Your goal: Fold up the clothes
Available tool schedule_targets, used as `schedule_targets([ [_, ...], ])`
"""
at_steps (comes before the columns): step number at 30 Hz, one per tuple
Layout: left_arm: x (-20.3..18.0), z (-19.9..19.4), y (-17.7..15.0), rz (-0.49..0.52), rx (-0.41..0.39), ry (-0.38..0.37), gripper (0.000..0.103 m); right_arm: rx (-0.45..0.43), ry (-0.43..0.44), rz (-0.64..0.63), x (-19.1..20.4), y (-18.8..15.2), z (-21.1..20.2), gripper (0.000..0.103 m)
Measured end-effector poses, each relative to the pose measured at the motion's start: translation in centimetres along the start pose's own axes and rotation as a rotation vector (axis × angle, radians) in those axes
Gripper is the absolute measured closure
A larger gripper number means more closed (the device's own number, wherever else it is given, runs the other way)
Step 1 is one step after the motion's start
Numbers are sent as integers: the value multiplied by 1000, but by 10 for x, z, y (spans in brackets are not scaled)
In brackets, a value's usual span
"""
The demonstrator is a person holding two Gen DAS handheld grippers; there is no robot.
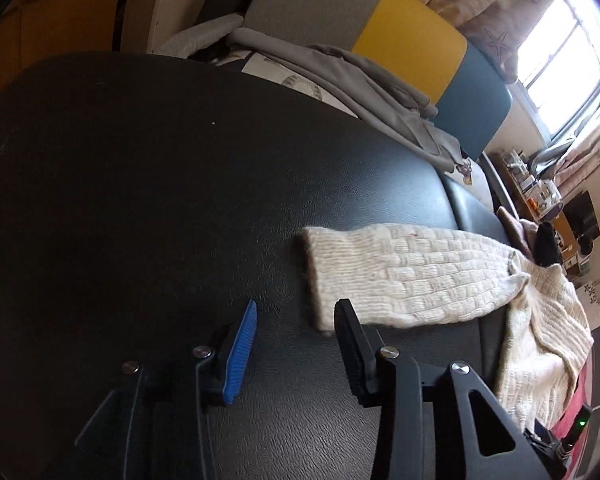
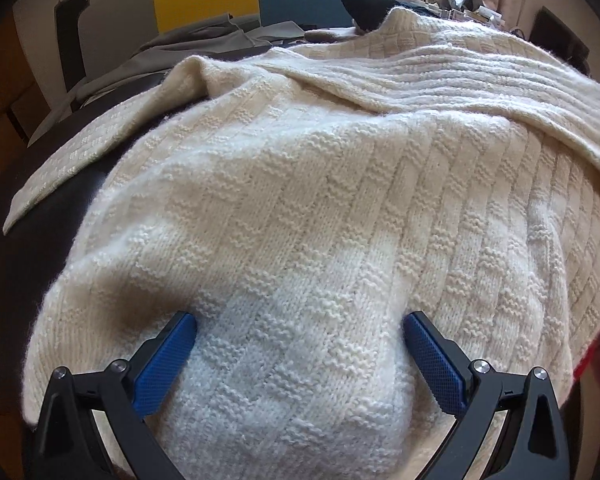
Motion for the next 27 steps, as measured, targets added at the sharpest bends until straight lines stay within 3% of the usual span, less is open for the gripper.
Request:
schedule_targets([
  [2, -6, 16, 3, -9, 21, -46, 58, -9, -3, 7, 0, 0, 0, 0],
  [3, -9, 23, 5, -19, 24, -54, 51, -11, -4, 9, 0, -1, -1, 0],
  [5, -19, 34, 11, -9, 17, -53, 46, -14, -6, 11, -1, -1, -2, 0],
  [9, -38, 49, 23, 55, 22, 54, 46, -3, -17, 5, 0, -3, -2, 0],
  [10, -43, 51, 25, 75, 30, 86, 51, 2, -20, 2, 1, -3, -2, 0],
  [12, -47, 55, 28, 110, 35, 158, 85, 12, -24, -3, 3, -4, -2, 0],
  [14, -41, 57, 33, 81, 40, 174, 91, 23, -28, -9, 6, -2, 0, 0],
  [19, -15, 57, 42, 31, 46, 223, 91, 46, -22, -29, 15, -1, 2, 0],
  [27, 23, 52, 62, 81, 55, 378, 94, 82, 26, -107, 37, -5, 0, 0],
])
Point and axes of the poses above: each gripper's, at about its wrist camera, not at the fingertips, and z roughly the way its jaws point, x to its left, y to its top, the point moved 6 cm from there along z, roughly the way its jaws point, and after that the axes turned 12 degrees about z, right-handed, at the moved point
